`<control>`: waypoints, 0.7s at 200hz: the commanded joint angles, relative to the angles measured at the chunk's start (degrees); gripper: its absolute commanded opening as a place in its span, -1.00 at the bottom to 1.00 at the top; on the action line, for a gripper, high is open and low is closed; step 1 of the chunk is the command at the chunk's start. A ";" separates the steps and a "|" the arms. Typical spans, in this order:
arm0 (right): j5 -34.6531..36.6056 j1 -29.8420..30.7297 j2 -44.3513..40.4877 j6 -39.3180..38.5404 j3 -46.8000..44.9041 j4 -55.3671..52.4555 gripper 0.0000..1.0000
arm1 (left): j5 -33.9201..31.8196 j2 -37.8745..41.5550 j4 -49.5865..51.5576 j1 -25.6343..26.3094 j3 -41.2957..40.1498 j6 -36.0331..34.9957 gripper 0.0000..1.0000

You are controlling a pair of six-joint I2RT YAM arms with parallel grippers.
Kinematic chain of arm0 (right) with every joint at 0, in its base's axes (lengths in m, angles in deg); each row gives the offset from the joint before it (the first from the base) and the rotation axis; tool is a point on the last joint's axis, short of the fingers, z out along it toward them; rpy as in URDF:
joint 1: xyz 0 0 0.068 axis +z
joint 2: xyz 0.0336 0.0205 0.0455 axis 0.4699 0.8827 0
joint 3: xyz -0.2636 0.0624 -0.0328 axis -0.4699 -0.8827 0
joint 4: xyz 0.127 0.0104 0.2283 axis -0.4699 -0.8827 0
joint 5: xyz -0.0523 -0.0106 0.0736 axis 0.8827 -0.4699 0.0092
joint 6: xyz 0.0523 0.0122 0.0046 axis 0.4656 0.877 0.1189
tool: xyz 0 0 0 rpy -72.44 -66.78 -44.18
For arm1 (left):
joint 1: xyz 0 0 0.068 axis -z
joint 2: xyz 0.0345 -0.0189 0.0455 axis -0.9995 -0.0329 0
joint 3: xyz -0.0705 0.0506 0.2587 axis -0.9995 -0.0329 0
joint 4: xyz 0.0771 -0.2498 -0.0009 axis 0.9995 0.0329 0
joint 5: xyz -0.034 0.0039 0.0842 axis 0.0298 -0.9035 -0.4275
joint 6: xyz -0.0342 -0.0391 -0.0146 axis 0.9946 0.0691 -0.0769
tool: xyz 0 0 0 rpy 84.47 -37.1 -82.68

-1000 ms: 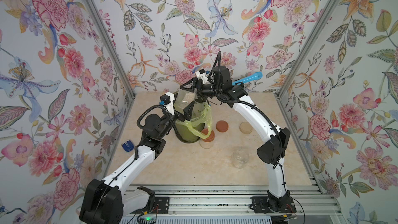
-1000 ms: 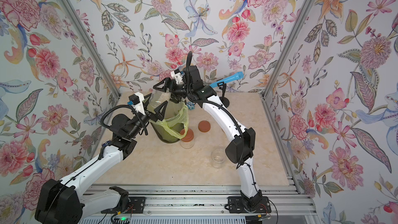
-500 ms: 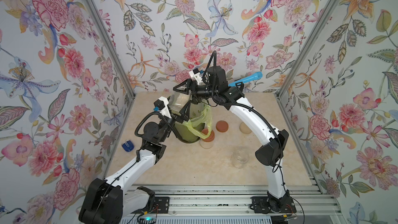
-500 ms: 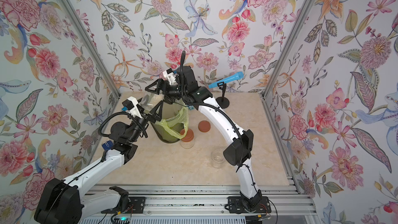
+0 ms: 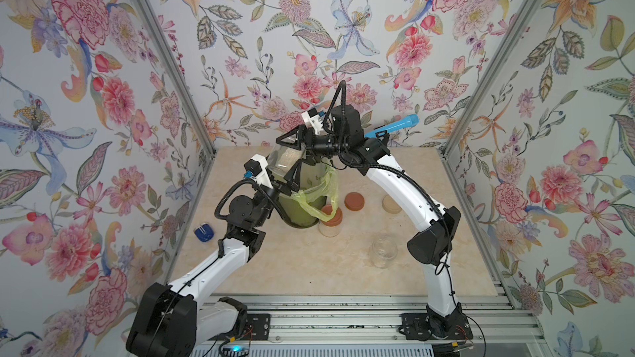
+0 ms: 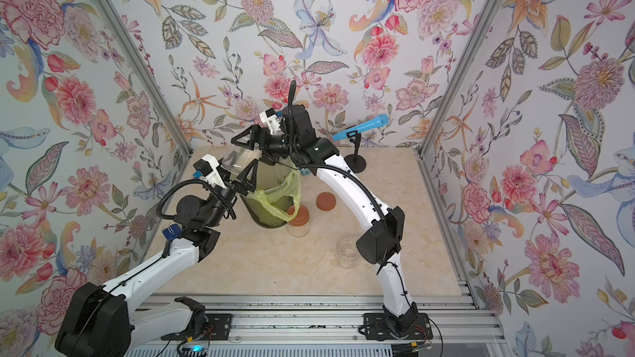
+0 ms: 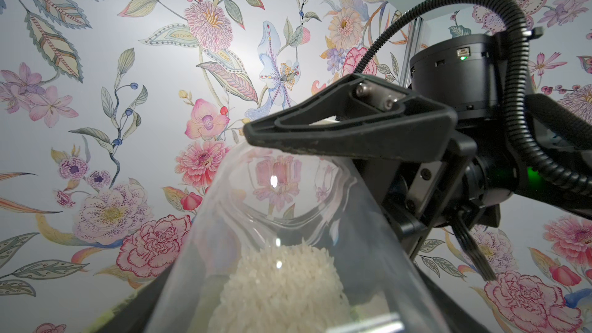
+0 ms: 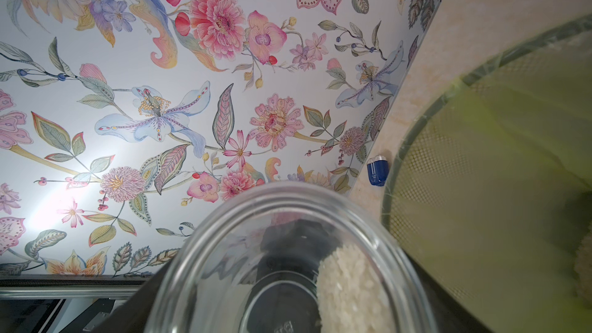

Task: Empty moldy rice from jars
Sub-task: Pour the moldy rice from the jar into the trash bin.

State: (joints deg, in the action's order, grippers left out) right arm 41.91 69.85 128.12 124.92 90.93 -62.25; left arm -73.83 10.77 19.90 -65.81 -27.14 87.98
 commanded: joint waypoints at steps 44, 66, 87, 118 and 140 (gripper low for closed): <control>-5.10 -0.13 -4.76 0.13 -2.86 2.56 0.99 | -3.91 2.44 10.54 -0.96 3.28 -4.25 -1.00; -4.24 -0.93 -6.10 -1.71 -4.75 1.38 0.99 | -3.73 3.53 13.72 -1.04 4.17 -5.72 -1.00; -3.10 -1.66 -7.14 -4.82 -5.78 -0.78 0.99 | -3.47 4.52 17.00 -1.05 5.05 -6.91 -1.00; -1.13 -3.37 -8.81 -7.63 -7.68 -2.20 0.99 | -2.95 5.45 21.87 -1.00 6.47 -8.32 -1.00; -0.59 -4.39 -9.10 -8.37 -7.37 -2.31 0.99 | -3.23 5.89 26.21 -1.04 7.95 -9.74 -1.00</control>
State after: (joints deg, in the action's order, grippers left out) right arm 40.62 66.75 122.63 119.57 83.52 -65.63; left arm -75.56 14.97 41.93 -66.22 -22.72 81.23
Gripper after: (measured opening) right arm 0.996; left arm 0.885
